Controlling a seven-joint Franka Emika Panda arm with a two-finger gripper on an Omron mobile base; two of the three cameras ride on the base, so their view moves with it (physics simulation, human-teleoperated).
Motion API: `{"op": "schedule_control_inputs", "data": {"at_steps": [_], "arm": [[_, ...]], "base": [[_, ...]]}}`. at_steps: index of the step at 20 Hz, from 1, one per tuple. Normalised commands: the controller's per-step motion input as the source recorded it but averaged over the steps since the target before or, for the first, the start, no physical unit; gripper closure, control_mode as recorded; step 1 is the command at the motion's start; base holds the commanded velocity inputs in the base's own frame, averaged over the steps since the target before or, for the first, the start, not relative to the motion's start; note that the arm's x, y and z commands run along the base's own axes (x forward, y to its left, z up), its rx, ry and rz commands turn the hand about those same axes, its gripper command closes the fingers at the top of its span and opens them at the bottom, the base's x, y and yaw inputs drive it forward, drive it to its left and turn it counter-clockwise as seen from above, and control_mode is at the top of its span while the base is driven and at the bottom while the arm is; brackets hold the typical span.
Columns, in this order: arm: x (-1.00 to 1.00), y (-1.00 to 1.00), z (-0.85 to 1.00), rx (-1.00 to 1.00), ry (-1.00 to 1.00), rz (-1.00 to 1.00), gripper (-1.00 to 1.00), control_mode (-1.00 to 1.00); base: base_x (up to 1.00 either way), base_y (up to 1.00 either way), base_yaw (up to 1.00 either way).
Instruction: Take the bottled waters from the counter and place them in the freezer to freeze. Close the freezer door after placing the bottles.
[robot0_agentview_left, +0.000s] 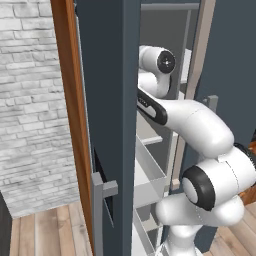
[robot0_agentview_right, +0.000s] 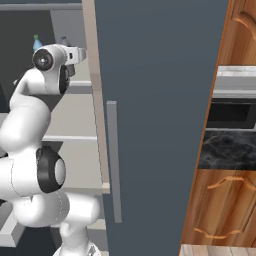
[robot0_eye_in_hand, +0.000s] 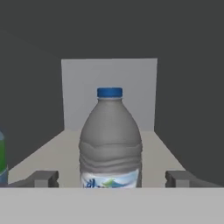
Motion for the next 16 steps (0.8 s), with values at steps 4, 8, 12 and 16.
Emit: {"op": "schedule_control_inputs", "data": {"at_steps": [4,8,12,16], "arm": [[-0.52,0.00,0.09,0.00,-0.03,-0.01,-1.00,-1.00],[-0.97,0.00,0.22,0.01,-0.03,-0.09,-1.00,-1.00],[-1.00,-0.03,0.40,0.12,0.00,-0.17,-1.00,-1.00],[-1.00,-0.10,0.47,0.24,0.17,-0.21,-1.00,-1.00]], "base": [[0.00,0.00,0.00],[0.00,0.00,0.00],[0.00,0.00,0.00],[0.00,0.00,0.00]]}}
